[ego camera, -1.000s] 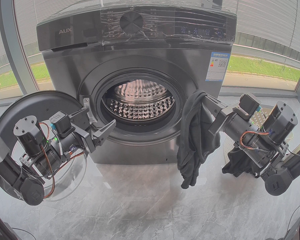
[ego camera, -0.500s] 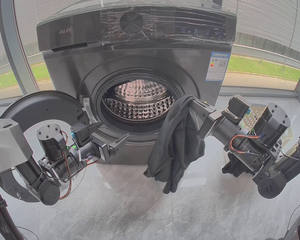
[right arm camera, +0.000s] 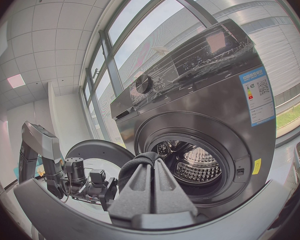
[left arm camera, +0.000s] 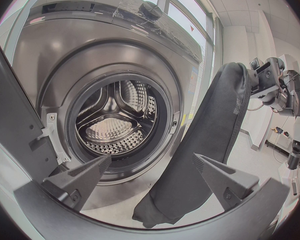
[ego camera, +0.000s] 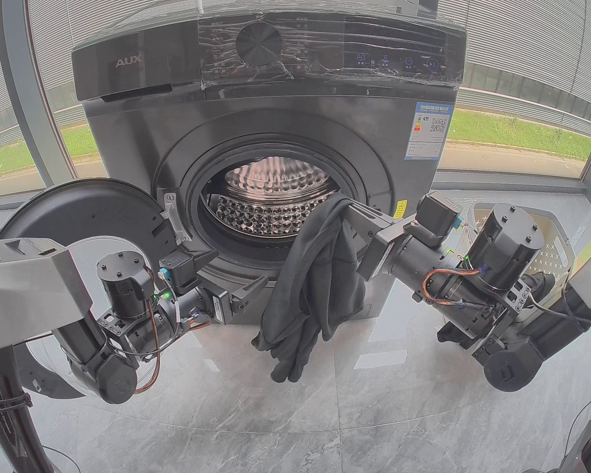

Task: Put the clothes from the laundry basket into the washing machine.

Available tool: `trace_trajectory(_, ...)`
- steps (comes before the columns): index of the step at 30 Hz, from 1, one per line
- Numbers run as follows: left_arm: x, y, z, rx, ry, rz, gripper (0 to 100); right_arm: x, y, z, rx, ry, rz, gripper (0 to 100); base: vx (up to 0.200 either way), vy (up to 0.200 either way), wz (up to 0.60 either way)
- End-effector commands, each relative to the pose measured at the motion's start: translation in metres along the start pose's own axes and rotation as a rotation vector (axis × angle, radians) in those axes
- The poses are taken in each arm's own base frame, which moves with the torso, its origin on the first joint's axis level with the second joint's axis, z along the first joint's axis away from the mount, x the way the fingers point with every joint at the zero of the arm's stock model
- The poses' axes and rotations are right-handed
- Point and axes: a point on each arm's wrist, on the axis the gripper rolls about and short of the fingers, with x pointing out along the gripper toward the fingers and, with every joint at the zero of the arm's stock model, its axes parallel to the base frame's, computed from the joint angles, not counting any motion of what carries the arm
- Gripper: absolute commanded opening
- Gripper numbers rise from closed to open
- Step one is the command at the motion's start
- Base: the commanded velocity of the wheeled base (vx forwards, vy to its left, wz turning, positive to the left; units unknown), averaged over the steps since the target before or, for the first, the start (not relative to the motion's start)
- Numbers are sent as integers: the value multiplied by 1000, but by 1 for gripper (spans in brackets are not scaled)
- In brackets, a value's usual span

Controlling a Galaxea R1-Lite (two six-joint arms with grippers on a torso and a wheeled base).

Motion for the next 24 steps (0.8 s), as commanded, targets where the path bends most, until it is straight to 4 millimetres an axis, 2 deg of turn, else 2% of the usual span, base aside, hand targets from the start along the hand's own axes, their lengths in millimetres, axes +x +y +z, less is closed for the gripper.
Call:
trace_trajectory(1, 5, 1, -8, -4, 18, -1, 100, 5, 6, -2, 6, 1, 18, 0, 0, 0, 0)
trace_trajectory(10, 21, -2, -16, -6, 14, 18, 100, 5, 13, 0, 8, -4, 17, 0, 0, 0, 0)
trace_trajectory(16, 26, -18, -22, -7, 29, -42, 100, 5, 13, 0, 8, -4, 17, 0, 0, 0, 0)
trace_trajectory(24, 23, -40, -36, -11, 85, -143, 100, 5, 13, 1, 9, -5, 19, 0, 0, 0, 0)
